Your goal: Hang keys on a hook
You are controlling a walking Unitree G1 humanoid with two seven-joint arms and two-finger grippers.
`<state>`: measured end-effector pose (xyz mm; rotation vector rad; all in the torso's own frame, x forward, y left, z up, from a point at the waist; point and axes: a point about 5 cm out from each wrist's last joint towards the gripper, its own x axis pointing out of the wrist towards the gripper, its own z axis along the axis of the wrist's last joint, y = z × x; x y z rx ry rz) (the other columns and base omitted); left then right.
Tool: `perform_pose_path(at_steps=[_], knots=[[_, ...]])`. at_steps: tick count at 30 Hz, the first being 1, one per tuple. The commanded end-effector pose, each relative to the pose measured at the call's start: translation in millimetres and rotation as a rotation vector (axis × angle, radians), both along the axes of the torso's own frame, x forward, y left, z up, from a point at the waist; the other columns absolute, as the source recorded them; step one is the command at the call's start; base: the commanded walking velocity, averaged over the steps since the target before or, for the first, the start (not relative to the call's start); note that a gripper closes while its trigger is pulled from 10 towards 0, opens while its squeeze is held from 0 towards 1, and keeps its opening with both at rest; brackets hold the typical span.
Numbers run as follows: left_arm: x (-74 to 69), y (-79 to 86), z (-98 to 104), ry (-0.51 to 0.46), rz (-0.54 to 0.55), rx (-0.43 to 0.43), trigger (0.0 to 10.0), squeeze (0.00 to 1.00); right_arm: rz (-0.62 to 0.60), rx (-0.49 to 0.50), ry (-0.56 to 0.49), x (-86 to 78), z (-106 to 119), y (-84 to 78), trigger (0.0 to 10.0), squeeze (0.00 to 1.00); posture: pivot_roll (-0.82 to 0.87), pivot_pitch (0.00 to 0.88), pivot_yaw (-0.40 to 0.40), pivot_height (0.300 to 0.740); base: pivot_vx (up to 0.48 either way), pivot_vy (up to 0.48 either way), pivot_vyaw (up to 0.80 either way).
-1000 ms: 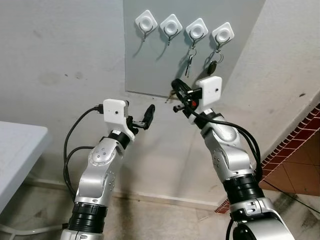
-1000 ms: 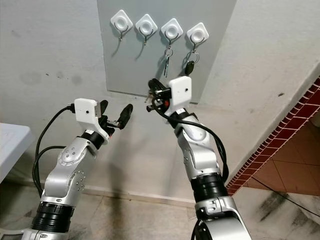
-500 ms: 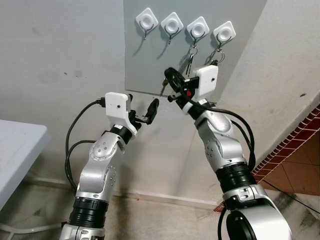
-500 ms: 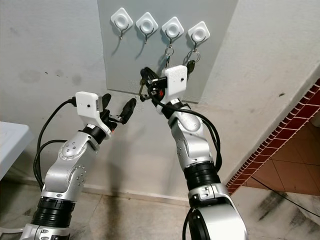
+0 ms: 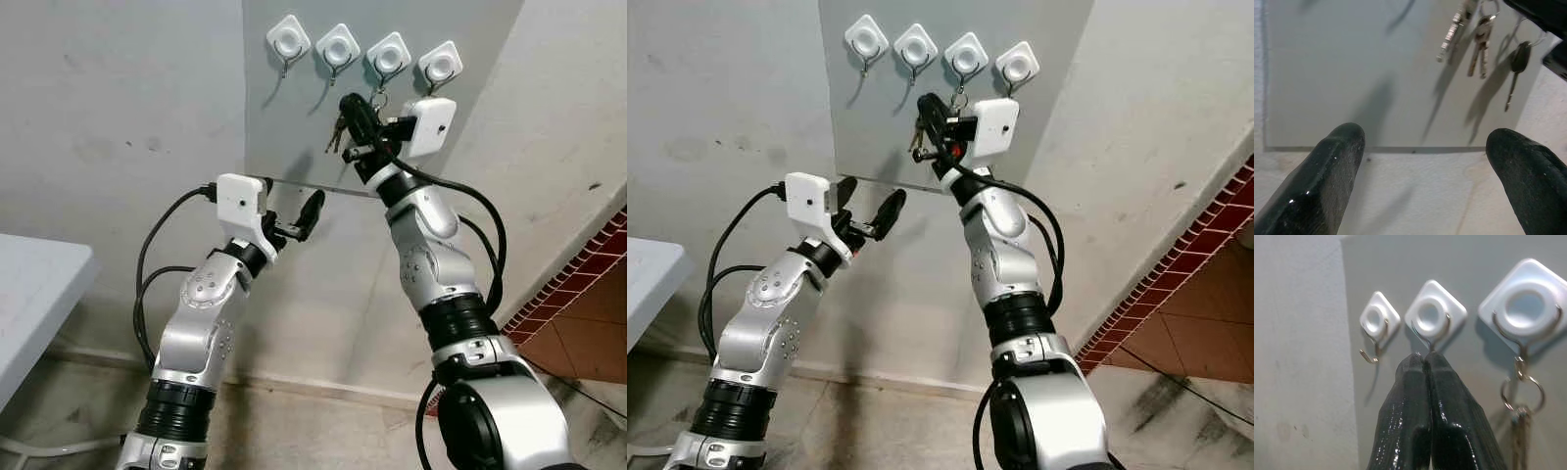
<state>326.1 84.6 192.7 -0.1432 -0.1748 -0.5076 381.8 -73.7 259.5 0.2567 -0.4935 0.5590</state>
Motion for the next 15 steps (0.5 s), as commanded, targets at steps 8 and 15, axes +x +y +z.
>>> perform_pose_path(at_steps=[8,15], knots=[[-1.8,-8.1,14.2,-0.04,-0.044,0.0,10.0,0.0,0.056,0.002,-0.011,3.9,8.7,7.5,10.0,0.0,0.0,0.044,-0.082,0.74,0.0,0.0,0.0],[-2.7,-7.9,13.8,-0.034,-0.042,-0.003,10.0,0.0,0.064,0.029,-0.004,7.1,13.1,8.8,10.0,0.0,0.0,0.051,-0.087,0.74,0.0,0.0,0.0]])
